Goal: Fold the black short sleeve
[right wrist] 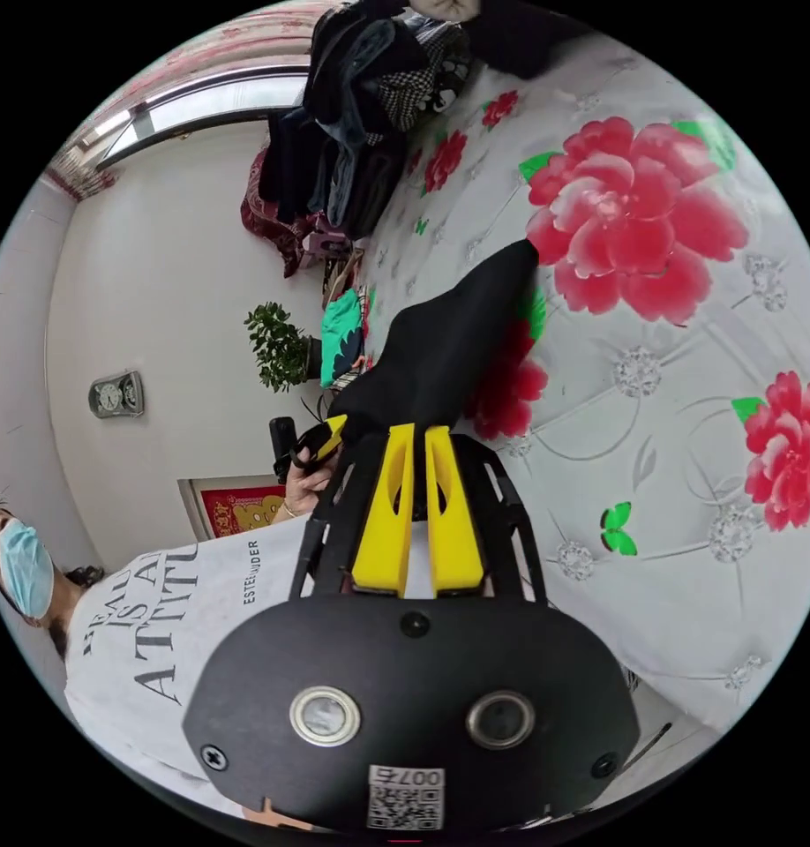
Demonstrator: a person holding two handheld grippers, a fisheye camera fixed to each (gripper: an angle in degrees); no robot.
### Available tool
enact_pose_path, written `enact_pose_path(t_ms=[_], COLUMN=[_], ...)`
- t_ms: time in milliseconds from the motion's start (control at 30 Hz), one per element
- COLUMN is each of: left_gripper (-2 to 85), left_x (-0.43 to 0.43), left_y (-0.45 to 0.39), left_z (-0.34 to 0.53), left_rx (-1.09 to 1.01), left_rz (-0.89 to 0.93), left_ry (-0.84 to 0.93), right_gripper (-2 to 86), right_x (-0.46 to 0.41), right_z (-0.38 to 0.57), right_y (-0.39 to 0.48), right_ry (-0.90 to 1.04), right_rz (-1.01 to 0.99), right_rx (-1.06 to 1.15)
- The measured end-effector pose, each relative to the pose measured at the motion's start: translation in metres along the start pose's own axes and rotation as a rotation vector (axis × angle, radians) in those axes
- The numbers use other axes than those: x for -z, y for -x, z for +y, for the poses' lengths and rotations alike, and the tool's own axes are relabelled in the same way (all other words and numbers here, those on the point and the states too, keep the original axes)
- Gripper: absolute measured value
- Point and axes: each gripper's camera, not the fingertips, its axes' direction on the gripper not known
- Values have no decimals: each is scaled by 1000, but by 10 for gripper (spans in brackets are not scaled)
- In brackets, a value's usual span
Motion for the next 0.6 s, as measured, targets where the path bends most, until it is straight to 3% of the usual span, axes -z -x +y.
enact_pose_path(t_ms=[267, 600], left_gripper=[0, 6], left_x=[-123, -316], left_y=[-115, -338], left_z=[-55, -101], left_rx=[-101, -453], left_rz=[156, 302], left_ry=[88, 203], right_gripper=[-2, 2], right_x=[180, 453], right_z=[1, 34], right_y=[7, 67], right_ry=[-175, -482], right_rz=[8, 351], right_rx=[56, 245])
